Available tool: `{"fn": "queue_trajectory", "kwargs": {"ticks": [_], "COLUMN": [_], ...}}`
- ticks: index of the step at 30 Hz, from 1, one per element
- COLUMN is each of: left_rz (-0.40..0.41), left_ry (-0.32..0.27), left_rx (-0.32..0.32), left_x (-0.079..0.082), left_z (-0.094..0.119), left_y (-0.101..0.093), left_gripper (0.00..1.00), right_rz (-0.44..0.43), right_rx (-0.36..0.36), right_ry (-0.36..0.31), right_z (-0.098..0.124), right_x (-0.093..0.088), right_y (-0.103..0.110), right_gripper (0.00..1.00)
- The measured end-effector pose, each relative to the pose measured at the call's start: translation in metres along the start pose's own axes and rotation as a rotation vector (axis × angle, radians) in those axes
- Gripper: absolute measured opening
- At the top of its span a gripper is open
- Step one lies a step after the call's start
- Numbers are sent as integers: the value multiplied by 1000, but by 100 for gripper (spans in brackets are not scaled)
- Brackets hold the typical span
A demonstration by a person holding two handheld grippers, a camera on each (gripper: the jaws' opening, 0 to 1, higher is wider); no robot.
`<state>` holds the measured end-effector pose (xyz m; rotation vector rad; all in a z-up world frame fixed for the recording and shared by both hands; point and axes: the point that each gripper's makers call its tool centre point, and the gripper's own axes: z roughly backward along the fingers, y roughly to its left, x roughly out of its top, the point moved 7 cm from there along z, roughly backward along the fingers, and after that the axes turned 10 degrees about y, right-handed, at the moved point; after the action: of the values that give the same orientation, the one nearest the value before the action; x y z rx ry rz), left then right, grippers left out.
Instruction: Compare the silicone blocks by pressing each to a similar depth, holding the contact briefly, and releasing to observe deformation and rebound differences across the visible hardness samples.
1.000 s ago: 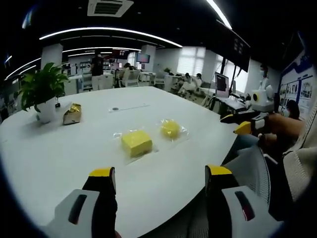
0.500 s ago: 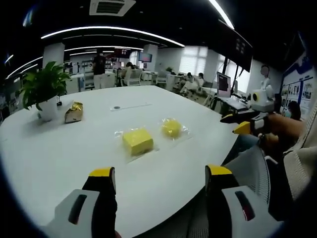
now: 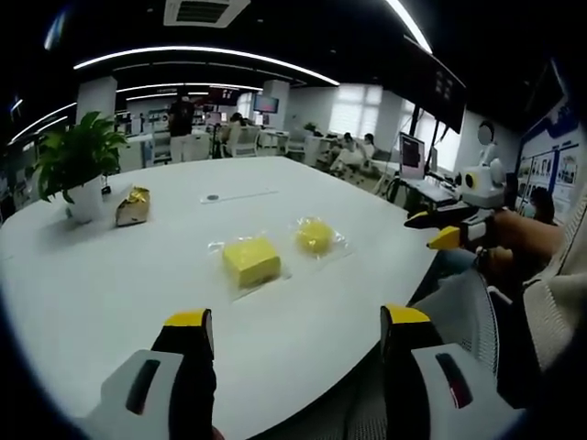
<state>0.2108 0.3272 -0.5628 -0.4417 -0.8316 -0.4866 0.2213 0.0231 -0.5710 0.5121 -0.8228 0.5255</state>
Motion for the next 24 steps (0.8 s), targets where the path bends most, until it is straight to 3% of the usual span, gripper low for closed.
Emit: {"fn": "queue_trajectory", "kwargs": {"ticks": [9, 15, 24], "left_rz": [28, 109, 276], "left_ry": [28, 9, -76], "left_rx": [-14, -78, -143], "left_x": [-6, 0, 22], "left_z": [-4, -4, -19], "left_y": [0, 3, 31], "left_gripper": [74, 74, 75], "right_rz": [-40, -54, -82], "right_rx": [6, 5, 10], "right_ry": [2, 12, 36], "right_z": [1, 0, -5], "right_x": [-1, -2, -3], "right_y": [-3, -8, -15], "right_gripper": [65, 65, 65]}}
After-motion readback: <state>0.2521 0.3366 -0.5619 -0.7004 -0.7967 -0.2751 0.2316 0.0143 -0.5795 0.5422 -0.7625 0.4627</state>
